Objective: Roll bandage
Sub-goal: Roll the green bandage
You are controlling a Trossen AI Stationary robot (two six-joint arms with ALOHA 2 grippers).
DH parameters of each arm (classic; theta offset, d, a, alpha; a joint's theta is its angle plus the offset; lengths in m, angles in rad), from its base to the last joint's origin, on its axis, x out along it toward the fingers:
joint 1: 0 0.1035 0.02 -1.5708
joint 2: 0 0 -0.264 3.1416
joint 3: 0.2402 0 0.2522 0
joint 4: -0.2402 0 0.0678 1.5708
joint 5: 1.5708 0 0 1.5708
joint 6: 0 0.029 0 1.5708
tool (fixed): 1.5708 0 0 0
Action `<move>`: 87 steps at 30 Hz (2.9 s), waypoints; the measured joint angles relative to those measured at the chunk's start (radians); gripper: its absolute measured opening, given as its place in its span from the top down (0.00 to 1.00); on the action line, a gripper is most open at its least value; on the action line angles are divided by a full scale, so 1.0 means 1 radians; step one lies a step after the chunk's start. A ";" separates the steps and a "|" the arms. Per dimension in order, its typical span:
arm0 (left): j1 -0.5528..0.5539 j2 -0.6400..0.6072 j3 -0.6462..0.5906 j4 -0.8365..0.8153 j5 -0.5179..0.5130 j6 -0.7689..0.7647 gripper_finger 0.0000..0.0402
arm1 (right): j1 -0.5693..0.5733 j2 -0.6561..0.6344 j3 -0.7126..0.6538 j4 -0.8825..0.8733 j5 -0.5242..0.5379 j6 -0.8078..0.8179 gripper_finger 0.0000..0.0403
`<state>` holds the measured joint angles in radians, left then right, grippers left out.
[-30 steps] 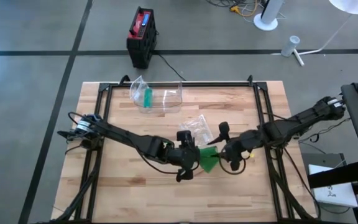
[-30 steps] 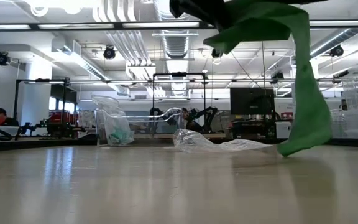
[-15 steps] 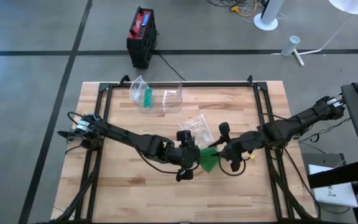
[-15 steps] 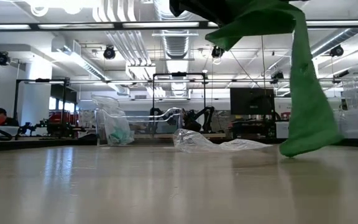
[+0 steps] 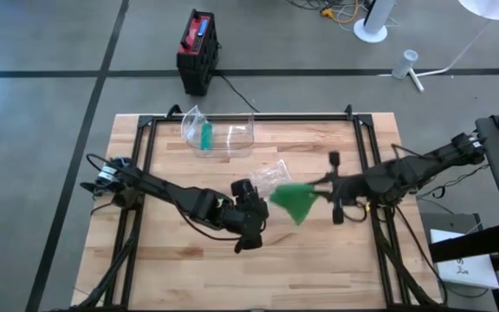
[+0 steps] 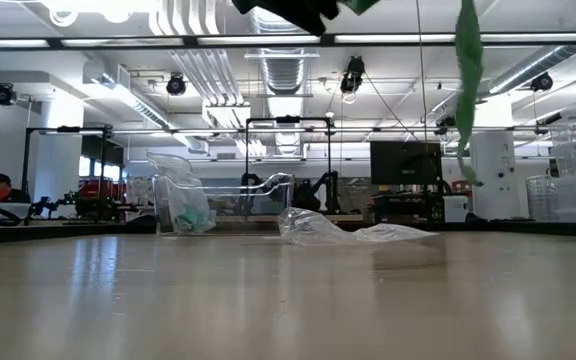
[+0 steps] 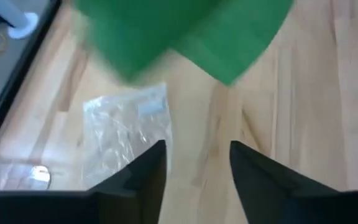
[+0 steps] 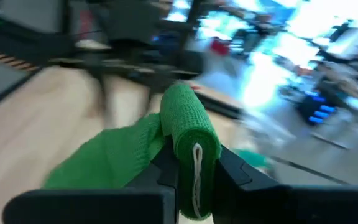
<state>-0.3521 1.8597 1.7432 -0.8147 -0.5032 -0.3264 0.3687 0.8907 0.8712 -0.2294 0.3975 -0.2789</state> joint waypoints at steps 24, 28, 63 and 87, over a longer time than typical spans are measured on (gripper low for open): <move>0.096 0.026 -0.613 1.546 -0.081 0.167 0.46 | -0.001 -0.019 -0.030 0.153 0.181 -0.097 0.90; 0.098 0.065 -0.573 1.581 -0.030 0.254 0.50 | -0.003 0.001 -0.030 0.211 0.182 -0.125 0.90; 0.097 0.074 -0.525 1.070 -0.033 -0.013 1.00 | -0.007 -0.050 0.165 0.208 0.231 -0.186 0.90; 0.065 0.068 -0.594 0.724 -0.104 -0.291 1.00 | -0.007 -0.096 0.568 -0.280 0.062 0.208 0.90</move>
<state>-0.2867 1.9278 1.1492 -0.0902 -0.6070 -0.6177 0.3619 0.7947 1.4391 -0.5092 0.4590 -0.0706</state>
